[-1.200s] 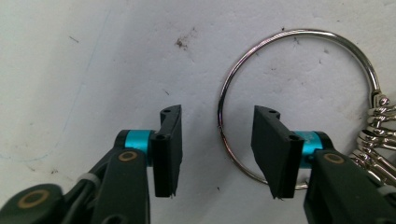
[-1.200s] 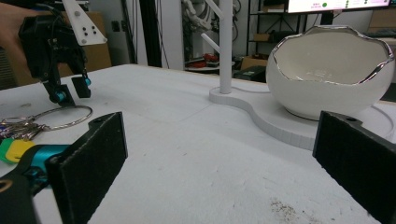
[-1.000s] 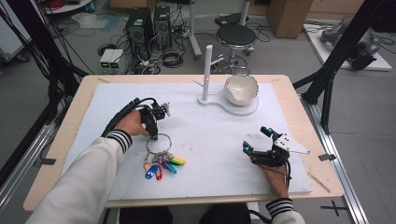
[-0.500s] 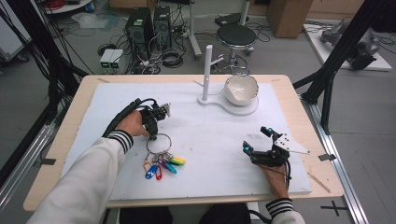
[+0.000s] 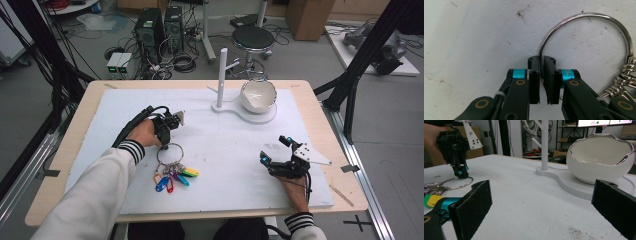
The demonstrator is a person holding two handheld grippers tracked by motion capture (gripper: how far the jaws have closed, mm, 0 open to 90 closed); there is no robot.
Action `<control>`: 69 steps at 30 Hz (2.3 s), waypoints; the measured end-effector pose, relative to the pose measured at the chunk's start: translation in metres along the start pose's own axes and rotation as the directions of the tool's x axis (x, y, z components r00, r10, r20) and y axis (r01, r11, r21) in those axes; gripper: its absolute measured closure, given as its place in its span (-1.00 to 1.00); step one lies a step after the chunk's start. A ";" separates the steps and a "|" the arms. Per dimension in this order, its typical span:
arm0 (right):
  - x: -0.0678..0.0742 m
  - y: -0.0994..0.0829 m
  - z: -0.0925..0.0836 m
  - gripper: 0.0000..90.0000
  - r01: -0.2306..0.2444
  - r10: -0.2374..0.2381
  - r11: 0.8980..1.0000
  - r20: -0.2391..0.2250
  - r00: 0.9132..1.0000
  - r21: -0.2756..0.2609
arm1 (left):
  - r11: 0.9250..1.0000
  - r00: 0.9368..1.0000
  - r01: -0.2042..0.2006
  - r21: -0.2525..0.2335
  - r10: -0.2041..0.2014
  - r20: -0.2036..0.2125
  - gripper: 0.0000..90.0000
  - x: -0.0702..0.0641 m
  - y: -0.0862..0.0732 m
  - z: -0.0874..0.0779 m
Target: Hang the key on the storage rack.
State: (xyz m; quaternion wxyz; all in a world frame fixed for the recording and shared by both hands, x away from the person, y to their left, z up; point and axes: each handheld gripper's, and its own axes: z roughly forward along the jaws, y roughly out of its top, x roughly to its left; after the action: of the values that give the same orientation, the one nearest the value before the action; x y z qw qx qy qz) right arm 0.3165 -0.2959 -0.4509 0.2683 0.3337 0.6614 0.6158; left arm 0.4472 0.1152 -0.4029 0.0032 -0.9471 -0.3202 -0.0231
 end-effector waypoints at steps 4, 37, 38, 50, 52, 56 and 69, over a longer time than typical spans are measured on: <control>0.000 0.000 0.000 -0.94 0.005 -0.005 1.000 -0.002 1.000 -0.002 | 1.000 1.000 -0.014 0.002 0.014 -0.010 0.91 -0.002 0.001 0.000; 0.001 0.003 0.004 -0.94 0.016 -0.016 0.999 0.008 1.000 0.045 | 0.850 0.968 -0.137 -0.509 0.223 0.112 0.94 0.009 -0.062 -0.069; 0.001 0.003 0.005 -0.94 0.003 -0.003 0.998 0.003 1.000 0.064 | 0.839 0.967 -0.130 -0.528 0.225 0.120 0.94 0.008 -0.064 -0.072; 0.001 0.033 0.008 -0.94 -0.026 0.031 0.998 -0.108 0.994 0.050 | 0.667 0.940 -0.161 -0.728 0.329 0.093 0.94 -0.003 -0.075 -0.094; 0.002 0.043 0.011 -0.94 -0.006 0.013 0.999 -0.133 0.991 0.047 | 0.642 0.937 -0.154 -0.751 0.336 0.095 0.94 -0.002 -0.078 -0.094; 0.005 0.060 0.017 -0.94 0.009 -0.002 0.999 -0.178 0.984 0.043 | 0.589 0.934 -0.128 -0.798 0.341 0.102 0.94 -0.002 -0.083 -0.090; 0.021 0.095 0.044 -0.94 0.056 -0.027 0.995 -0.320 0.947 0.082 | 0.433 0.917 -0.065 -0.899 0.381 0.118 0.94 -0.006 -0.084 -0.085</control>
State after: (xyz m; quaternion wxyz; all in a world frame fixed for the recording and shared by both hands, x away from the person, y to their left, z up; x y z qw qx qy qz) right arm 0.3473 -0.2498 -0.3594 0.1555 0.2275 0.7298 0.6256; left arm 0.3879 0.1764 -0.3194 -0.5313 -0.8365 -0.1285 -0.0385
